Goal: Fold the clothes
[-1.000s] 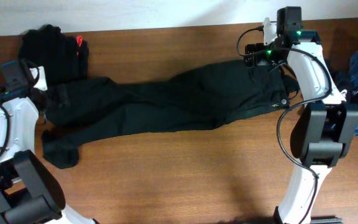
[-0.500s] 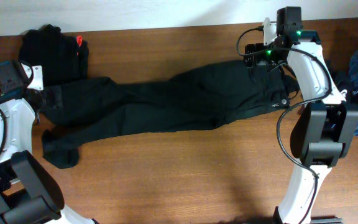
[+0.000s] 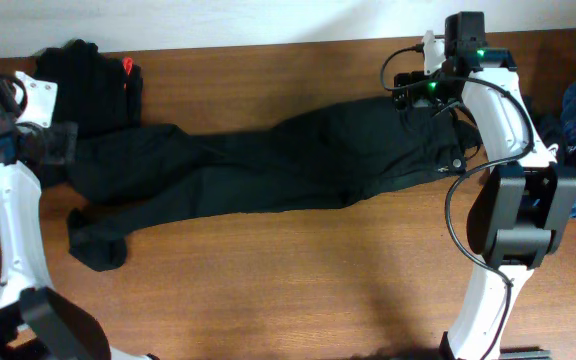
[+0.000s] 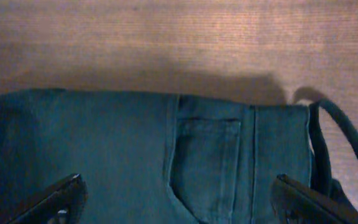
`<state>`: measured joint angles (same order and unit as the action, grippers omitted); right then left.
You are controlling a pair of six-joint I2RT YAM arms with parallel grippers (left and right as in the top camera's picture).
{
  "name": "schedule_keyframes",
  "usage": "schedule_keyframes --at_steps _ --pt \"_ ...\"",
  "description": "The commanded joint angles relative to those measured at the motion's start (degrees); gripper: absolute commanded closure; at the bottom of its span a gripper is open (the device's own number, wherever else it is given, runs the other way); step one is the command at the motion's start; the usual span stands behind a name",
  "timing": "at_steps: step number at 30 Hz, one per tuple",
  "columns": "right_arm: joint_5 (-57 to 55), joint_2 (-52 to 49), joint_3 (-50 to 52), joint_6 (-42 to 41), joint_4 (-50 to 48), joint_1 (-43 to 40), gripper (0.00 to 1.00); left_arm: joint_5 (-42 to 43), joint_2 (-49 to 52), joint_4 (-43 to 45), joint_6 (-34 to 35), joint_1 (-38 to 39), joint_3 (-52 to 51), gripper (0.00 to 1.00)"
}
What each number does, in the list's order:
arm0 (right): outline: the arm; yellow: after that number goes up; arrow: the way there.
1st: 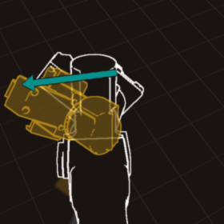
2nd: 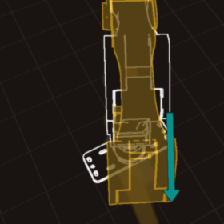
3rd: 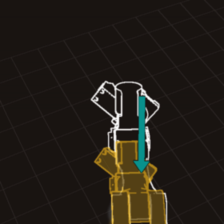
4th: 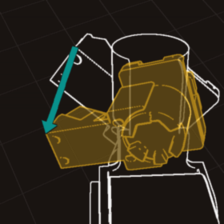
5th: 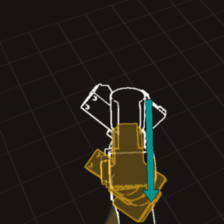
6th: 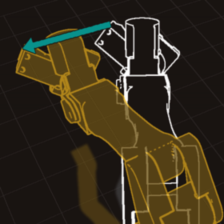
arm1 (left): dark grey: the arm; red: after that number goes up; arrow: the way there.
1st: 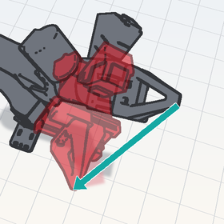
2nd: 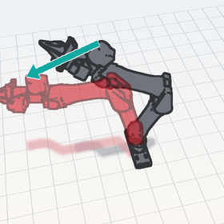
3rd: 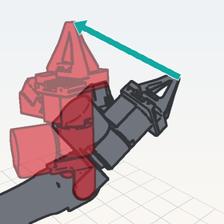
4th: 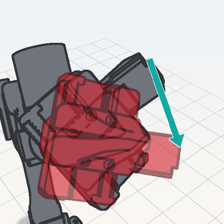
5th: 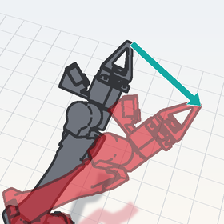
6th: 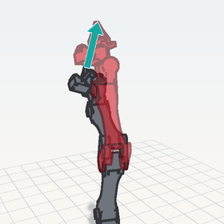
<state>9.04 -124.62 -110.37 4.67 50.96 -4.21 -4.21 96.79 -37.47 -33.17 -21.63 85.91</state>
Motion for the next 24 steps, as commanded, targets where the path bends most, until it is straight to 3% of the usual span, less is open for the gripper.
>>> schedule_keyframes --at_steps 1,14,20,24 --pt "-0.9 1.25 -0.44 -0.55 0.42 -0.31 0.01 -3.1 -0.22 -2.05 -7.08 -0.09 0.48 0.17" --pt "4.0 1.25 -0.44 -0.87 1.4 -2.29 0.01 -1.22 3.8 -5.05 -7.3 -0.9 0.39 0.18" --pt "4.66 1.25 -0.44 -0.9 1.51 -2.29 0.01 -1.2 7.39 -4.26 -7.26 -0.94 0.39 0.31" --pt "3.19 0.94 -0.44 -0.66 1.07 -2.32 0.01 -1.2 9.42 -2.64 -7.28 -1.11 0.39 0.33"
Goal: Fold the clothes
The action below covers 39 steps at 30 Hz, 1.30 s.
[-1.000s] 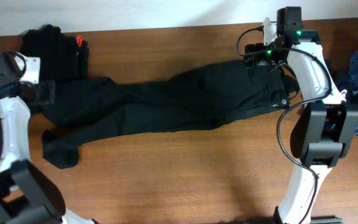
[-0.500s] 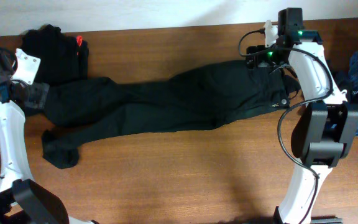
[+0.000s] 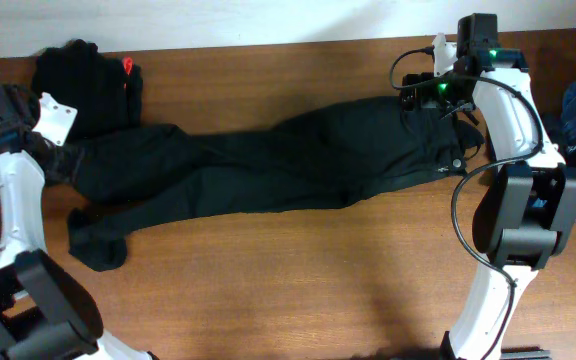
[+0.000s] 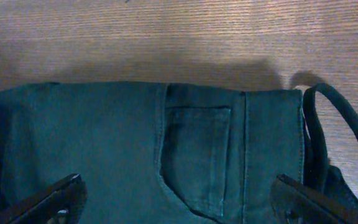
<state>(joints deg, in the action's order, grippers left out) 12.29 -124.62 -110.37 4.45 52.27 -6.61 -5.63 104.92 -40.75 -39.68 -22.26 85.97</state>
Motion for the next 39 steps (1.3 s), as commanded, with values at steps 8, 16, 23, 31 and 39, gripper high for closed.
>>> schedule_keyframes --at_steps 8,16,23,31,39 --pt "1.4 -0.61 -0.44 -0.44 -1.77 0.11 0.01 0.44 5.03 3.15 -0.74 -0.68 0.33 0.36" --pt "6.8 -1.49 -0.44 -0.5 -2.1 0.33 0.01 1.33 6.45 3.93 -0.74 -0.68 0.33 0.43" --pt "12.37 -6.12 -0.42 -0.44 -2.19 0.63 0.01 1.33 7.58 3.87 -0.72 -0.68 0.33 0.42" --pt "15.58 -7.23 -0.42 0.24 -2.64 2.4 0.01 1.31 7.48 3.87 -0.72 -0.68 0.37 0.42" --pt "15.56 -7.23 -0.42 1.27 -3.28 3.93 0.41 1.31 7.48 3.89 -0.72 -0.68 0.37 0.46"
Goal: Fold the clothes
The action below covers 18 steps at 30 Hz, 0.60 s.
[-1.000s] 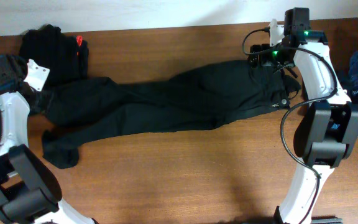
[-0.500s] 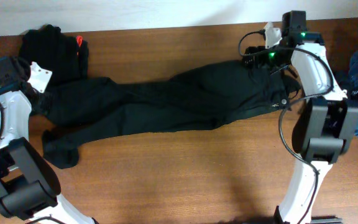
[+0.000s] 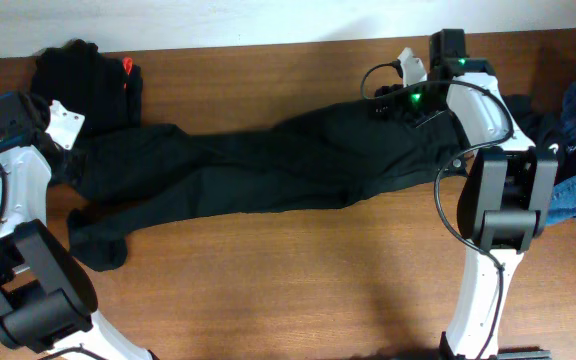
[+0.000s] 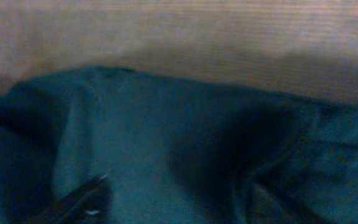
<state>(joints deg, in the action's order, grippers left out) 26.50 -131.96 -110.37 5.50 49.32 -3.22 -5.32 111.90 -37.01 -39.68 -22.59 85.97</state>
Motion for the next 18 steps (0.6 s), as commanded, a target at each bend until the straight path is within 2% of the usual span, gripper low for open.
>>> schedule_keyframes --at_steps 1,2,5,7,8,13,18 --pt "1.36 0.11 -0.42 0.2 -0.48 0.55 0.54 1.01 0.5 0.15 -0.72 -0.35 0.37 0.52" --pt "1.36 0.11 -0.44 0.2 -0.59 0.55 0.66 1.01 0.5 0.15 -0.72 -0.35 0.37 0.6" --pt "1.36 0.13 -0.44 0.2 -0.74 0.35 0.9 1.01 0.5 0.42 -0.72 -0.35 0.42 0.81" --pt "1.36 0.11 -0.44 0.2 -0.7 0.2 0.96 1.01 0.48 0.42 -0.72 -0.35 0.68 0.93" --pt "1.38 0.13 -0.44 0.2 -0.68 0.2 0.96 1.01 0.48 0.37 -0.7 -0.35 0.9 1.0" --pt "1.6 0.17 -1.7 0.22 -0.31 0.2 0.96 1.01 -0.02 -0.35 2.23 -0.35 2.93 0.99" --pt "1.6 1.49 -7.76 1.22 3.67 0.15 0.96 1.51 -2.64 -2.1 4.15 -0.17 6.64 1.0"
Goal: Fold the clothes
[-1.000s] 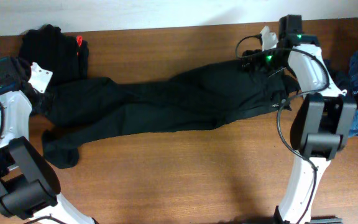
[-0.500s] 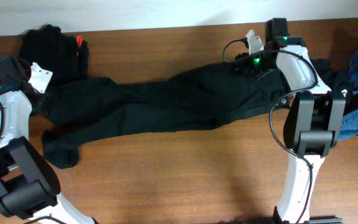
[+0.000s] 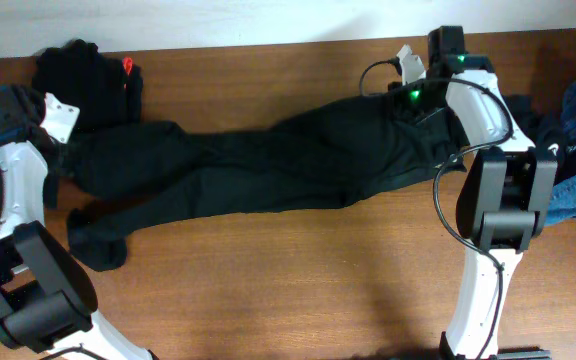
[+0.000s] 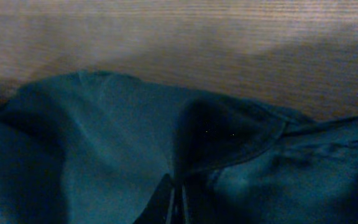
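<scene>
Black trousers (image 3: 268, 165) lie spread lengthwise across the wooden table (image 3: 268, 290), waist at the right, leg ends at the left. My right gripper (image 3: 410, 100) is at the far edge of the waist. In the right wrist view its fingertips (image 4: 178, 194) are pressed together with a raised fold of the trousers' cloth (image 4: 104, 143) pinched between them. My left gripper (image 3: 63, 145) sits at the upper leg's end by the left edge; its fingers are lost against the black cloth.
A heap of black clothes (image 3: 83, 70) with a red tag lies at the far left corner. Blue denim garments lie at the right edge, beside the right arm. Bare wood runs along the near side of the trousers.
The right jaws, still parted over the waist cloth 0.6 s ago, are now shut on a fold of it. The left wrist has shifted slightly toward the far edge.
The right gripper first hung wide open over the waistband and back pocket, and stayed so a moment later. It then sat further left on the waist's far edge, and now pinches the cloth. The left arm went from the table's left edge to the leg's end.
</scene>
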`<state>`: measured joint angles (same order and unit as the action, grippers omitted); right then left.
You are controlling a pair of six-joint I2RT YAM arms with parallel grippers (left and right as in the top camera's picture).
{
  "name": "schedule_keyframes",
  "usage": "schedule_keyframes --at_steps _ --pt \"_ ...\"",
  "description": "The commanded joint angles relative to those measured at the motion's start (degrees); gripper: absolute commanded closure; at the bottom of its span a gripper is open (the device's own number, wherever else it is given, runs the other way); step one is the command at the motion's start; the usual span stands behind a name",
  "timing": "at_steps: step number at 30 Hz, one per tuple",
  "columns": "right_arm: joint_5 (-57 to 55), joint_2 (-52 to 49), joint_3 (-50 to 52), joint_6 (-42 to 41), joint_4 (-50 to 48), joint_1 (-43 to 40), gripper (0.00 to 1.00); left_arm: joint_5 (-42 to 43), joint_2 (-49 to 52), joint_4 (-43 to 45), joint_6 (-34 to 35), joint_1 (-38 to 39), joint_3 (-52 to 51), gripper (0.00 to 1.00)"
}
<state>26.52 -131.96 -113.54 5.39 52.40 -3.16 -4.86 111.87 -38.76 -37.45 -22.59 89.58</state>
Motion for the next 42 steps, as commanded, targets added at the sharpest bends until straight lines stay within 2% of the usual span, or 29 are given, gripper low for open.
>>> schedule_keyframes --at_steps 1,8,17,23,31,34,42 --pt "1.49 1.75 -6.25 1.79 1.97 0.09 0.96 1.03 -3.5 -0.74 1.92 -0.09 3.8 1.0" --pt "1.33 3.37 -16.9 1.86 14.16 0.07 0.96 1.27 -11.5 -2.12 2.4 1.86 6.16 1.0" --pt "1.36 5.53 -27.82 1.88 32.26 -1.18 0.96 1.53 -25.29 -4.39 9.62 5.31 6.16 1.0" --pt "1.33 6.8 -32.22 3.1 43.19 -2.19 0.96 10.19 -33.33 -13.62 14.01 6.1 6.16 1.0" --pt "1.14 7.48 -31.65 2.69 44.94 -2.12 0.96 20.04 -39.56 -27.17 21.84 6.1 6.16 1.0" --pt "1.14 7.52 -31.65 2.67 44.94 -2.23 0.96 24.35 -41.42 -33.11 21.81 6.1 6.16 1.0" --pt "0.13 11.13 -31.65 1.53 44.96 -2.23 0.96 27.82 -42.84 -42.23 23.23 6.1 6.14 1.0"
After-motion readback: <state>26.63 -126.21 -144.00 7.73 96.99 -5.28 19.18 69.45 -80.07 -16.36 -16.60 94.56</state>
